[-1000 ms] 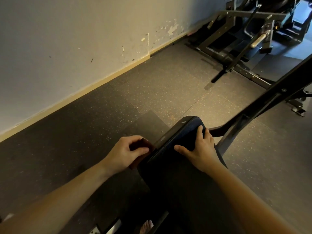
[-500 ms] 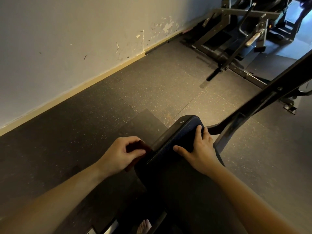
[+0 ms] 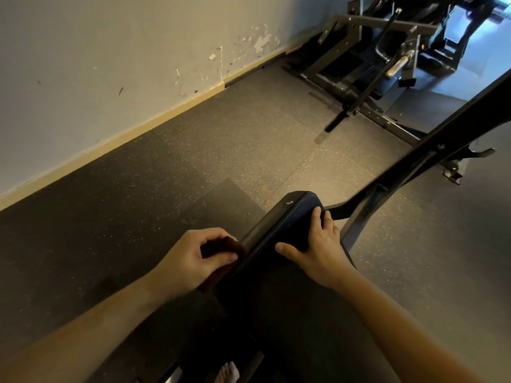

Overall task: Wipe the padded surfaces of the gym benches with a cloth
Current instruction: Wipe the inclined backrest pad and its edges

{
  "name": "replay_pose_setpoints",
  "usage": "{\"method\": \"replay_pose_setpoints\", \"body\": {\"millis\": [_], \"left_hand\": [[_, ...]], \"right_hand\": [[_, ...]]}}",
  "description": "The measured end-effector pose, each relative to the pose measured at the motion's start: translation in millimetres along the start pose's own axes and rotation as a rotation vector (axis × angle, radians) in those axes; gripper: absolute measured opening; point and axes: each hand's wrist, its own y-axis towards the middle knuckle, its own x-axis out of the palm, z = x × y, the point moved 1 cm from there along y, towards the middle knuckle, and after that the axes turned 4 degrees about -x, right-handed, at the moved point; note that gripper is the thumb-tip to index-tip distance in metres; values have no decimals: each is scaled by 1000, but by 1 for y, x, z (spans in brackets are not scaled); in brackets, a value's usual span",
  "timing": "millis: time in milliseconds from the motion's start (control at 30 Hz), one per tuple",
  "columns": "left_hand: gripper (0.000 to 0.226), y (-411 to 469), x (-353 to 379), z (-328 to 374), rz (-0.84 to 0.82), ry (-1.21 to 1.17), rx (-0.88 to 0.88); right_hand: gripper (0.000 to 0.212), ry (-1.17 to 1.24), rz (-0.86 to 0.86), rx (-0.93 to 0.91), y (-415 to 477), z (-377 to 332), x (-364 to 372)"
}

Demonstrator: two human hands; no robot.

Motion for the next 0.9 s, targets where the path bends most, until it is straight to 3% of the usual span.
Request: {"method": "replay_pose_setpoints", "body": {"millis": [200, 300, 400, 567, 767, 900], "left_hand": [[5, 111, 40, 35, 125, 106, 149], [24, 156, 55, 50, 162, 129, 146], [14, 142, 43, 41, 143, 143, 132], [11, 59, -1, 12, -103, 89, 22], [12, 128, 33, 38, 97, 294, 152], [17, 168, 51, 54, 164, 241, 132]], "right_hand": [[128, -9, -6, 10, -1, -1, 0], [127, 4, -7, 13, -2, -3, -1], [128, -4, -3, 11, -4, -3, -2], [131, -9, 6, -4, -2, 1, 1], [128, -31, 6, 4, -1, -1, 1], [125, -30, 1, 5, -3, -2, -2]]}}
